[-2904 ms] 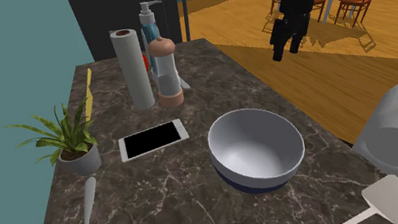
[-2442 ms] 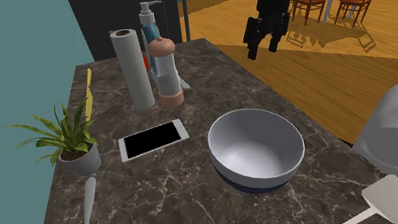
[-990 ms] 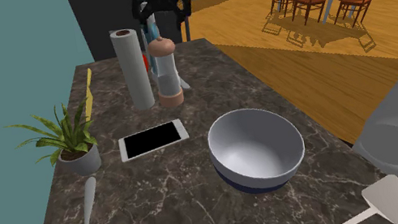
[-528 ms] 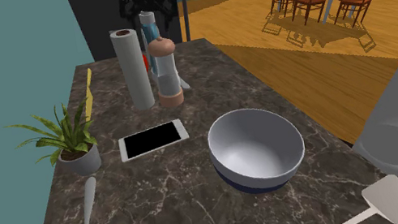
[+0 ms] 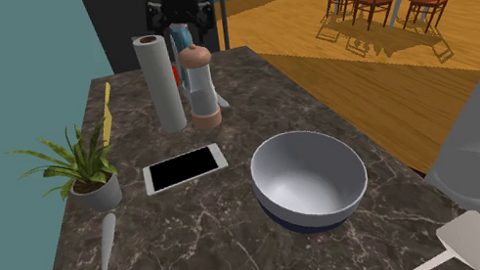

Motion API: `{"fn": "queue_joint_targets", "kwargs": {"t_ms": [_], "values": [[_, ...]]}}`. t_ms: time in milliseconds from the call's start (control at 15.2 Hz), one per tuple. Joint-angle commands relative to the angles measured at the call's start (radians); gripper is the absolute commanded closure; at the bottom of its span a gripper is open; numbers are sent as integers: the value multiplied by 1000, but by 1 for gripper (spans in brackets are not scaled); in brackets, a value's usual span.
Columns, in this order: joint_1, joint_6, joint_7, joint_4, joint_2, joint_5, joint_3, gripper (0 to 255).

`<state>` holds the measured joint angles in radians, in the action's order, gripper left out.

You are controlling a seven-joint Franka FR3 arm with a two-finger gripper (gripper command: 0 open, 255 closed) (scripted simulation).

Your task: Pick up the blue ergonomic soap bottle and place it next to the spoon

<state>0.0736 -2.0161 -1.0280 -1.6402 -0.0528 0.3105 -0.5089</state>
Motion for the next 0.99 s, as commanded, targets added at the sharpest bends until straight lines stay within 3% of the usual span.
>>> {"fn": "queue_joint_targets", "kwargs": {"t_ms": [0,132,198,924], "values": [[0,0,0,0,0,0,0,0],[0,0,0,0,0,0,0,0],[0,0,0,0,0,0,0,255],[-2,27,6,32,-5,0,-1,255]]}}
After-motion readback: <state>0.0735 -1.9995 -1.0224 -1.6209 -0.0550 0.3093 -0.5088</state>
